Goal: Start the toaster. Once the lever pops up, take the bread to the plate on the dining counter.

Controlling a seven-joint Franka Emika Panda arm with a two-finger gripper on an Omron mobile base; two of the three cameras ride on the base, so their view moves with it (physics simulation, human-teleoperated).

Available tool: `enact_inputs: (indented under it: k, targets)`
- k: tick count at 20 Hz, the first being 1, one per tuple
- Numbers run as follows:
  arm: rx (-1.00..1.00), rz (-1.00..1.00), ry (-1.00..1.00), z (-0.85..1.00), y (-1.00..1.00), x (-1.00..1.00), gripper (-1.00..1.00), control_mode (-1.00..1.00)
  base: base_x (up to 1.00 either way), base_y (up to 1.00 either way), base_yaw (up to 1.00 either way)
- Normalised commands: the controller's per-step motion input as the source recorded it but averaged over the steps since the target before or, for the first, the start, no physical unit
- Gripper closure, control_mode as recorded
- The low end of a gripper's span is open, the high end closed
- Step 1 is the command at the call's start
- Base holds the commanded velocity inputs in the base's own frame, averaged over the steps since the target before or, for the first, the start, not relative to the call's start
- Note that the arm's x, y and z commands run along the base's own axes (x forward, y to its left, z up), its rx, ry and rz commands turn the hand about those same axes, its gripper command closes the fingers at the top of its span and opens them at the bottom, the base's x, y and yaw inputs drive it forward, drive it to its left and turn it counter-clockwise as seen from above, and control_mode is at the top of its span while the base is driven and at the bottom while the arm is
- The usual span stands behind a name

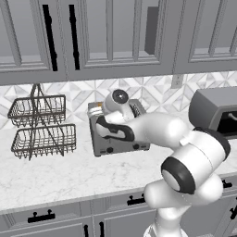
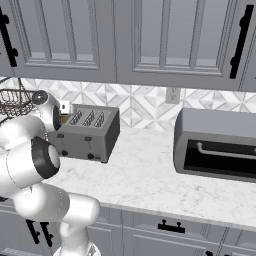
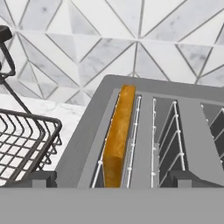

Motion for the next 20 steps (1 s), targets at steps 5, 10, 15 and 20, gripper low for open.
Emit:
enact_inputs:
  k: [5,10,15,20]
  targets:
    - [0.0,0.0,0.0,-0.15,0.0,0.16,-1.0,-1.0,0.0,0.0,0.0]
    - [0.0,0.0,0.0,-0.17,0.0,0.08,-1.0,-1.0,0.0,0.0,0.0]
    - [0.0,0.0,0.0,-0.01,0.0,0.14,-1.0,-1.0,0.0,0.0,0.0]
    - [0.0,0.0,0.0,-0.05,0.0,0.11,-1.0,-1.0,0.0,0.0,0.0]
